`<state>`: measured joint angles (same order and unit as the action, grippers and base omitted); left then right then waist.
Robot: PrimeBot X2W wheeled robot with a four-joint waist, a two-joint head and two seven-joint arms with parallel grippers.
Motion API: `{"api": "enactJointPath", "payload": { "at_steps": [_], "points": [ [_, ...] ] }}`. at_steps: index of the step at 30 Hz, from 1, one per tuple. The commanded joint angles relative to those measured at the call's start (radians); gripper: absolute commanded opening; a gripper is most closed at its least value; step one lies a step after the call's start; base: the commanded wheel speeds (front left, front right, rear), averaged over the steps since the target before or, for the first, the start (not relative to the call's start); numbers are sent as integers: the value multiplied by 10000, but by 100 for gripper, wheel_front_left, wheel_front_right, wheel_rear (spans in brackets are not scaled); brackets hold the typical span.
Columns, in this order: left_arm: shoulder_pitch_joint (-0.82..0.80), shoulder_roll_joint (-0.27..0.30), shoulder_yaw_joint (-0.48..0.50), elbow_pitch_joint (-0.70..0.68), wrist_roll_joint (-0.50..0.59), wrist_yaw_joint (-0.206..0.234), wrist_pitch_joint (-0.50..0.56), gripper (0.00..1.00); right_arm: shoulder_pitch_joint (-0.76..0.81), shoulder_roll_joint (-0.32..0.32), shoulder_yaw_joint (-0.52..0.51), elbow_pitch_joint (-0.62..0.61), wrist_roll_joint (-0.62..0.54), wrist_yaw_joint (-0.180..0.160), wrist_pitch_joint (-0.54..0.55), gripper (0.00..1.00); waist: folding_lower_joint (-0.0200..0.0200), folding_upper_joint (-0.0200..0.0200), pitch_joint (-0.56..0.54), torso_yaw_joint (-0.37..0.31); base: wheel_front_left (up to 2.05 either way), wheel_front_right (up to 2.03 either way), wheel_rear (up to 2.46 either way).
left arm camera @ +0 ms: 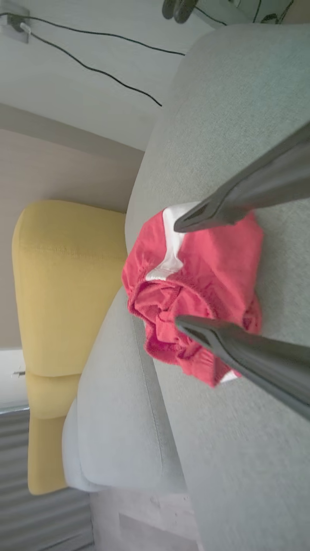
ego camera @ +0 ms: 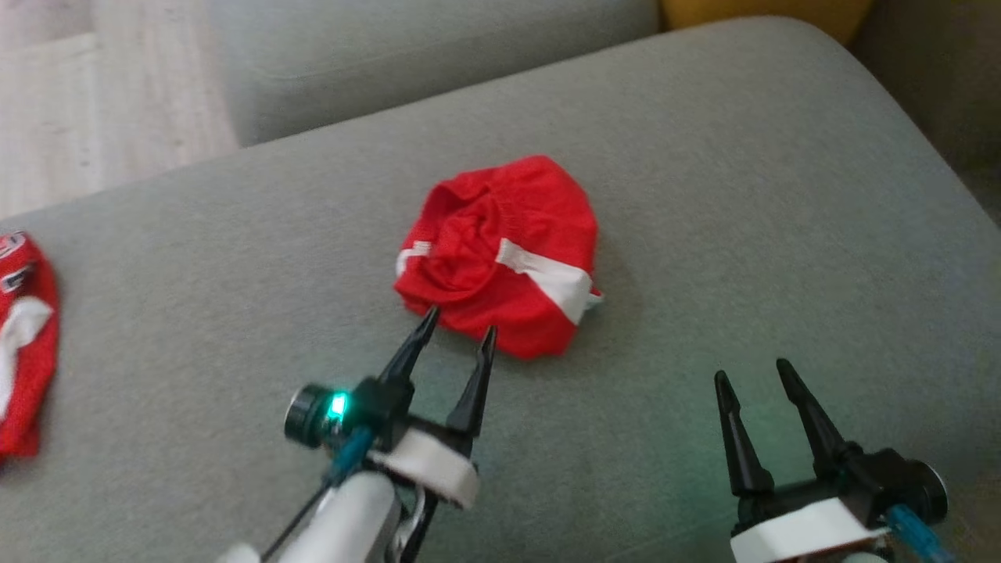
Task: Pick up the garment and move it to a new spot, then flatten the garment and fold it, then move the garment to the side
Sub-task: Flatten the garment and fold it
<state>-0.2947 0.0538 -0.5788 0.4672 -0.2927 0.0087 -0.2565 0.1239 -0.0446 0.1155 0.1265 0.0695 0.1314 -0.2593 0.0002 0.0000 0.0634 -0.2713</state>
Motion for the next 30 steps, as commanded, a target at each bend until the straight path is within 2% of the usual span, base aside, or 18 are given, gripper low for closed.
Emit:
{"api": "enactJointPath", "payload": {
  "at_steps": [1,11,21,22,23,24,30],
  "points": [
    [-499,-35,236,-141,-50,23,-53,100,-560,-56,233,-380,24,-7,-24,100,-2,0,305,-338,0,0,0],
    [-2799,-35,-252,2293,-714,150,177,100,-757,-56,485,-487,302,-7,-24,100,-2,0,981,-967,0,0,0],
    [-3871,-35,-904,3115,-1261,-41,120,100,-939,-56,850,-441,525,-7,-24,100,-2,0,1359,-1142,0,0,0],
    [-3932,-35,-1014,3140,-1309,-87,114,85,-962,-56,874,-434,526,-7,-24,100,-2,0,1376,-1155,0,0,0],
    [-3985,-35,-1120,3170,-1365,-131,116,28,-981,-56,897,-426,524,-7,-24,100,-2,0,1392,-1169,0,0,0],
    [-4026,-35,-1226,3196,-1450,-200,150,0,-999,-56,919,-420,521,-7,-24,100,-2,0,1406,-1185,0,0,0],
    [-4623,-35,-2097,2480,-2073,-753,231,0,-1034,-56,1003,-365,510,-7,-24,100,-2,0,1315,-1283,0,0,0]
  ]
}}
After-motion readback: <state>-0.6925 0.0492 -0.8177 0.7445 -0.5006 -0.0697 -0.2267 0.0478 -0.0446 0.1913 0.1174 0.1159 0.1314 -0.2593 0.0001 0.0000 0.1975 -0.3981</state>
